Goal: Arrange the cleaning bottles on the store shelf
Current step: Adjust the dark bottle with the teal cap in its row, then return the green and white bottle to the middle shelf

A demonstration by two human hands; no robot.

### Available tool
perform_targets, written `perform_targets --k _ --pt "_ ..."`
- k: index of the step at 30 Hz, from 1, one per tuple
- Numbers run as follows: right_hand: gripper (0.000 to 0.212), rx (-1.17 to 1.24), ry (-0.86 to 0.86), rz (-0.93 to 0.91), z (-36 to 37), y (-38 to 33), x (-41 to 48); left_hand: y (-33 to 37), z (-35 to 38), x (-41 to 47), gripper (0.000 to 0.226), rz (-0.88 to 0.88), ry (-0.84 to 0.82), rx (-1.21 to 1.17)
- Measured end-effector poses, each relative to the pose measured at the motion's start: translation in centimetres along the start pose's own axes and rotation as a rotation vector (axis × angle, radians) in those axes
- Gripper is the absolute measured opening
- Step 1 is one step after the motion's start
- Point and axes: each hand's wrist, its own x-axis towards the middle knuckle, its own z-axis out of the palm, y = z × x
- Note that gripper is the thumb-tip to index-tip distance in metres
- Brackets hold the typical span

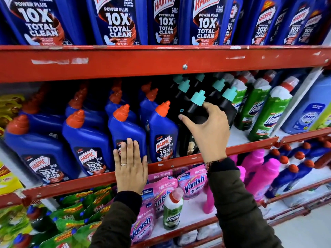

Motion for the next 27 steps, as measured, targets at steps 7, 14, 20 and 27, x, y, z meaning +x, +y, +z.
perform_targets --k 7,14,20,27 --pt "0.07 0.154 0.104 -0.085 -0.8 1.5 -3.2 0.0 -0.1 0.1 0.079 -0.003 0.004 0.004" --pt "0.031 0.325 -0.213 -0.008 2.3 6.6 -12.6 0.3 -0.4 0.3 0.066 -0.039 -0.04 0.028" --pt "0.089 0.237 -0.509 0.287 6.1 11.3 -21.5 0.3 -0.4 0.2 0.06 -0.06 -0.059 0.017" --pt "0.073 0.284 -0.567 0.557 7.9 13.3 -22.8 0.1 -0.2 0.0 0.061 -0.053 -0.052 0.037"
